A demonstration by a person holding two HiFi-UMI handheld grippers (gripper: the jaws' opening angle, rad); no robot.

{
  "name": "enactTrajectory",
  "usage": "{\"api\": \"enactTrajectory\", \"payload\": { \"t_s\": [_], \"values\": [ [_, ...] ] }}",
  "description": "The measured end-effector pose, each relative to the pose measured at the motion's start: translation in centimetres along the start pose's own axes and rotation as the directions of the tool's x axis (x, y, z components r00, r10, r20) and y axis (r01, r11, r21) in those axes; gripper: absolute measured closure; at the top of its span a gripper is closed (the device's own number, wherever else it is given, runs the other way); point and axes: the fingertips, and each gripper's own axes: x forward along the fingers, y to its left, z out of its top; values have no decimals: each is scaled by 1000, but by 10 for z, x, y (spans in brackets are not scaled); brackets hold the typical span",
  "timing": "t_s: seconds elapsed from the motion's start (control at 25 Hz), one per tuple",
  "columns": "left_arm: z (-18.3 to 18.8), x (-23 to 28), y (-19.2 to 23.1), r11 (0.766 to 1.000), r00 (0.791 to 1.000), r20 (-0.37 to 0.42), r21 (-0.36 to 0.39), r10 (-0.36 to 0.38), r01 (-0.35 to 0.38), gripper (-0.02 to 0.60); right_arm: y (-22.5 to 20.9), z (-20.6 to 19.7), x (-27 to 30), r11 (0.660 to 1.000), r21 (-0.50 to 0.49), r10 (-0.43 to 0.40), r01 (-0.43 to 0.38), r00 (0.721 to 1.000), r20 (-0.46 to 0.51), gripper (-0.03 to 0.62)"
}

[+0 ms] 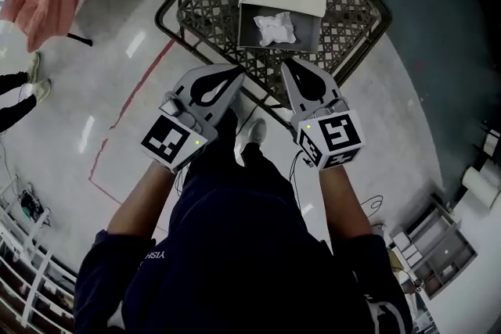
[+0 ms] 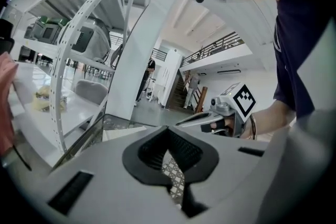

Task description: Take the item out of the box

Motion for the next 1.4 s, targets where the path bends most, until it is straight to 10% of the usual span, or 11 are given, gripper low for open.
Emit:
{"api": "enactTrajectory", "payload": {
  "t_s": [0.88,1.4],
  "values": [
    [-64,52,95,991,998,-66,-130,8,-17,575,-62,-97,147,999,-48,3,-20,948,-317,485],
    [-87,55,114,983,996,-90,-178,20,-36,575,-79,-157,183,988,-156,-62,-21,857,-511,410]
  ]
}}
